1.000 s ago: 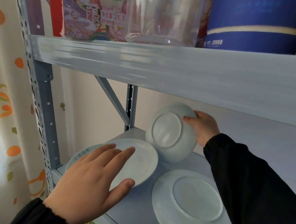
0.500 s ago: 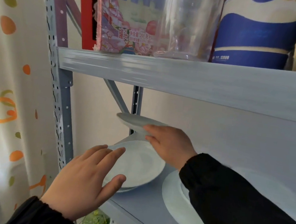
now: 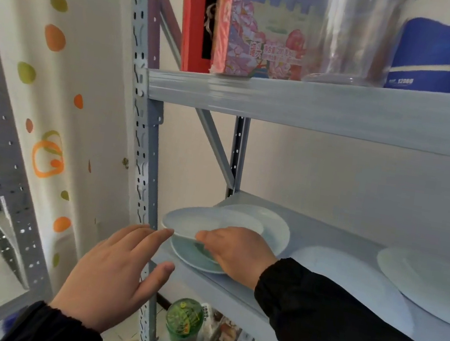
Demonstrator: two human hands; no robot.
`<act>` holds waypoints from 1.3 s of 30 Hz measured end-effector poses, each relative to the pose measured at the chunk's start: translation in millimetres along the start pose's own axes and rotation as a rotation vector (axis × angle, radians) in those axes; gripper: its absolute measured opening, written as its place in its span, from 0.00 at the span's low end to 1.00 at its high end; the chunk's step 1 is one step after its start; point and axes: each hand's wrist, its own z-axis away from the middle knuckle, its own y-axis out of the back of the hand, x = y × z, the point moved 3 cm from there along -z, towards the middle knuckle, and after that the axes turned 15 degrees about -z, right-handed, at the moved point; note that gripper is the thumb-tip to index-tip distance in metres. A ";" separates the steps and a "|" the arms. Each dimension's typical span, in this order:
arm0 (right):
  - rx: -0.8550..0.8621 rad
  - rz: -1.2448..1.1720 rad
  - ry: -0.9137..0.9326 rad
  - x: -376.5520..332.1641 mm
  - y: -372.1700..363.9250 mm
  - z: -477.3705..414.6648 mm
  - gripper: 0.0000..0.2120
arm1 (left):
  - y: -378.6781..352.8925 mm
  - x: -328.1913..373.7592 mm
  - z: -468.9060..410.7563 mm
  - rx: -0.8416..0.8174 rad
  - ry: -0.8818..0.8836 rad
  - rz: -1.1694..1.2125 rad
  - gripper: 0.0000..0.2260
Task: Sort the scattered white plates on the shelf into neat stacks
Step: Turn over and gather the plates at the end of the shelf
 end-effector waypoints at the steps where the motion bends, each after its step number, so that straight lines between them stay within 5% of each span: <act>1: -0.021 0.006 -0.021 0.5 -5.0 -1.0 0.18 | -0.7 -2.6 2.9 -0.003 0.000 0.004 0.25; 5: -0.166 -0.120 -0.199 1.9 -16.3 0.7 0.17 | -3.0 -8.6 10.2 -0.010 -0.002 0.018 0.25; 8: -0.237 -0.109 -0.286 3.9 -20.7 6.3 0.27 | -3.9 -9.9 12.7 -0.011 -0.007 0.037 0.25; 22: -0.214 -0.023 -0.342 7.1 1.7 16.5 0.41 | -12.4 2.8 -1.2 -0.033 -0.082 0.077 0.25; 39: -0.003 0.017 -0.769 73.4 84.6 221.0 0.42 | -51.2 196.2 -67.5 0.033 -0.491 0.295 0.22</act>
